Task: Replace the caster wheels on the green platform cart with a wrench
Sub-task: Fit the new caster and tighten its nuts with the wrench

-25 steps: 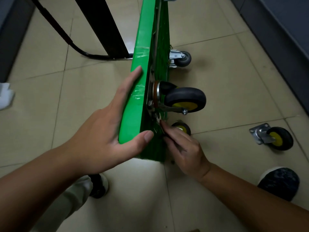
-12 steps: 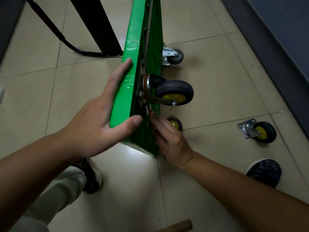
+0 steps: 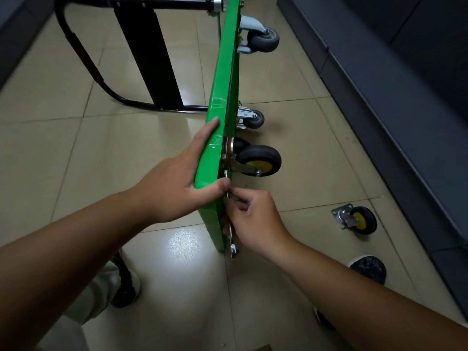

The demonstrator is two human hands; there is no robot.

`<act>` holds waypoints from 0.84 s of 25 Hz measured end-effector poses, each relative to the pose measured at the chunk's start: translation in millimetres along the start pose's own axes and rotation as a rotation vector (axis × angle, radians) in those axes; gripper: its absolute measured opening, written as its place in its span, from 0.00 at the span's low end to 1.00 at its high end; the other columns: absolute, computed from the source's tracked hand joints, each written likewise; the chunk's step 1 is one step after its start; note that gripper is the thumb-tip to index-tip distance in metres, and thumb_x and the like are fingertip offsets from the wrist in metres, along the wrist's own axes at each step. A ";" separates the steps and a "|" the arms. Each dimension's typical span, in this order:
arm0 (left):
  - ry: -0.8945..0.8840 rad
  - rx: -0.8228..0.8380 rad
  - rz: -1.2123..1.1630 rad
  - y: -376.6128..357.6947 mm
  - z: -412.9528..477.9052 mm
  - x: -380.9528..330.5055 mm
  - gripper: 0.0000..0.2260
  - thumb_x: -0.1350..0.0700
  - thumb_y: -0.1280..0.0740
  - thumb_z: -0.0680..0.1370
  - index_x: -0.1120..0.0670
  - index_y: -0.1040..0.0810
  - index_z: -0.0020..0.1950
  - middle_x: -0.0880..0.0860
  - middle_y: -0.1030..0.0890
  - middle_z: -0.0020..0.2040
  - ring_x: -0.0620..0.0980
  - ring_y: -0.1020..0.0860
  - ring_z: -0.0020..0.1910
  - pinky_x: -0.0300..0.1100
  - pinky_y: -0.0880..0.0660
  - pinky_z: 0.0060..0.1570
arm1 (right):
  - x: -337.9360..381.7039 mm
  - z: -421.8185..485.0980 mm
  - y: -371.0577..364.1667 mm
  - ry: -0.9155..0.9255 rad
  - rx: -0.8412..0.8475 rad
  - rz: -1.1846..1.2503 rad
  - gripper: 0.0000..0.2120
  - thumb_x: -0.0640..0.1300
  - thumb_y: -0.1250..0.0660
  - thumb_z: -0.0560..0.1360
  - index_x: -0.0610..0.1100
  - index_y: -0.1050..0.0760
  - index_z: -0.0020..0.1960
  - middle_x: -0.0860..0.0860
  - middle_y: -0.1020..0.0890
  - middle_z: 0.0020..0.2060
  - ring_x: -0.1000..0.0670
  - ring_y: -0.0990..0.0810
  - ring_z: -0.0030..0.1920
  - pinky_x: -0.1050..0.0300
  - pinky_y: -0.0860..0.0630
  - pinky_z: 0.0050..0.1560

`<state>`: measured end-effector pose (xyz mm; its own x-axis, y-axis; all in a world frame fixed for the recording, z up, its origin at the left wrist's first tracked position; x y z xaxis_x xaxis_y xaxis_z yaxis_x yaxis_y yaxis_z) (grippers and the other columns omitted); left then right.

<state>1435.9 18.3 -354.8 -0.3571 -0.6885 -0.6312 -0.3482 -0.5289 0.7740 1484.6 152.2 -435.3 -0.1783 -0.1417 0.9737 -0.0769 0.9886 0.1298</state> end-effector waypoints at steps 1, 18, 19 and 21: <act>0.000 0.001 -0.001 0.0 0.9 -0.2 0.43 0.31 0.38 0.71 0.32 0.61 0.79 0.38 0.25 0.49 0.42 0.22 0.36 0.35 0.29 0.36 | 1.9 2.4 2.1 -0.075 -0.030 0.090 0.10 0.46 0.35 0.82 0.46 0.17 0.58 0.54 0.16 0.32 0.54 0.17 0.32 0.58 0.22 0.32; -0.026 -0.010 -0.035 -1.9 1.7 3.2 0.43 0.32 0.38 0.72 0.36 0.58 0.81 0.54 0.22 0.59 0.47 0.20 0.36 0.44 0.22 0.33 | -70.1 32.4 13.1 0.653 -0.126 -0.208 0.21 0.28 0.36 0.79 0.32 0.30 0.72 0.39 0.20 0.48 0.41 0.20 0.46 0.49 0.22 0.48; -0.032 -0.010 -0.033 -2.1 1.5 3.4 0.43 0.33 0.38 0.73 0.37 0.57 0.81 0.54 0.22 0.59 0.46 0.20 0.36 0.42 0.23 0.32 | -73.6 36.7 11.5 0.678 -0.102 -0.233 0.22 0.26 0.36 0.78 0.31 0.31 0.72 0.38 0.20 0.50 0.41 0.20 0.48 0.49 0.21 0.50; -0.045 -0.014 -0.026 -2.7 1.7 1.5 0.43 0.34 0.38 0.74 0.41 0.56 0.82 0.53 0.22 0.56 0.45 0.21 0.35 0.35 0.26 0.31 | -77.9 43.9 11.1 0.724 -0.084 -0.287 0.24 0.23 0.36 0.76 0.30 0.33 0.71 0.36 0.20 0.54 0.41 0.20 0.53 0.51 0.22 0.57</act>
<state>1434.9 19.5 -357.9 -0.3870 -0.6513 -0.6527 -0.3461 -0.5535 0.7576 1454.6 171.9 -518.0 0.5238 -0.3523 0.7756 0.0569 0.9229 0.3807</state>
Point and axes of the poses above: each hand's wrist, its own z-axis towards the middle knuckle, its own y-axis out of the back of the hand, x = y × z, the point moved 7 cm from there along z, towards the middle knuckle
